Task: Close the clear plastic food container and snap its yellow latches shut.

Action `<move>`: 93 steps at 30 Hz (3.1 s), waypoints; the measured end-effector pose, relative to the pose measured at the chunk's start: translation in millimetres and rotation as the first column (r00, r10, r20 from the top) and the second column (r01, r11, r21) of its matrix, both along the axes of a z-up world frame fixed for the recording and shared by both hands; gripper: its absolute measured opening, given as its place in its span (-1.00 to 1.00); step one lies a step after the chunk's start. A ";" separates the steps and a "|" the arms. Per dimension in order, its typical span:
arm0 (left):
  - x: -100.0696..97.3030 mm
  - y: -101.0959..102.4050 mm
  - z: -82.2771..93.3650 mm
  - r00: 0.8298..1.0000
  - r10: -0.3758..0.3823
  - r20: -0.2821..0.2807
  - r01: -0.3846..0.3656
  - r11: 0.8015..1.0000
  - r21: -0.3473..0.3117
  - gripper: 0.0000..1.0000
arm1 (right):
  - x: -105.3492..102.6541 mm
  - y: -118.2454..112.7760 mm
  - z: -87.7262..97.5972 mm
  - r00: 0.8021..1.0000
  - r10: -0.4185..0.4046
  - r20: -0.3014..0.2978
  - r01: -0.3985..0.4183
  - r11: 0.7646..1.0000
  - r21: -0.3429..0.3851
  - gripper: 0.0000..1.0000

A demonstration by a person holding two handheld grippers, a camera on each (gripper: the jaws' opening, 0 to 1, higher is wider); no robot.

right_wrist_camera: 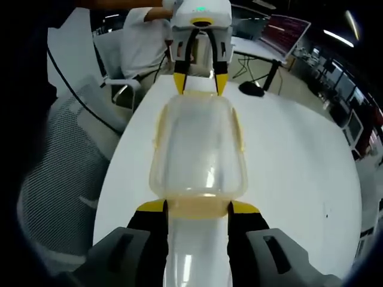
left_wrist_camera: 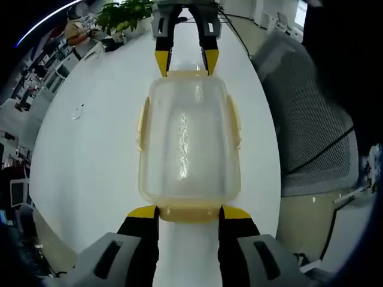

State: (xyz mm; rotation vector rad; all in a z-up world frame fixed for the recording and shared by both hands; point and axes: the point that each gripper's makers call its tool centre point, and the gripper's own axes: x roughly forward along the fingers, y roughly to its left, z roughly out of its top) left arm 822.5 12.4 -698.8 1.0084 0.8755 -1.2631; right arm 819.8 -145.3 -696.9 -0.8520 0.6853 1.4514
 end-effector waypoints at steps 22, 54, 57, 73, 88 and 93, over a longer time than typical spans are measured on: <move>5.2 -66.0 -2.2 1.000 0.001 -0.005 -0.001 0.999 -0.051 -0.35 | 4.7 -67.6 -0.3 1.000 -0.005 -0.002 0.005 0.999 -0.054 -0.31; 17.5 -142.4 -9.8 1.000 -0.009 -0.021 0.007 0.994 -0.105 -0.35 | 15.7 -145.9 -16.9 1.000 -0.020 -0.008 0.019 0.992 -0.126 -0.29; 18.0 -149.0 -12.0 1.000 -0.008 -0.024 0.006 0.994 -0.106 -0.35 | 17.0 -151.5 -18.4 1.000 -0.020 -0.011 0.019 0.991 -0.134 -0.29; 21.2 -170.7 -21.9 0.999 -0.001 -0.045 -0.004 0.993 -0.114 -0.35 | 22.9 -173.7 -27.9 1.000 -0.011 -0.019 0.007 0.980 -0.199 -0.28; 24.7 -176.0 -22.9 0.998 -0.024 -0.050 0.019 0.994 -0.107 -0.34 | 24.9 -180.5 -31.4 1.000 -0.019 -0.019 0.015 0.978 -0.210 -0.27; 20.7 -177.2 -23.4 0.998 -0.036 -0.059 0.029 0.993 -0.112 -0.34 | 23.5 -182.6 -31.6 1.000 -0.013 -0.016 0.009 0.976 -0.219 -0.27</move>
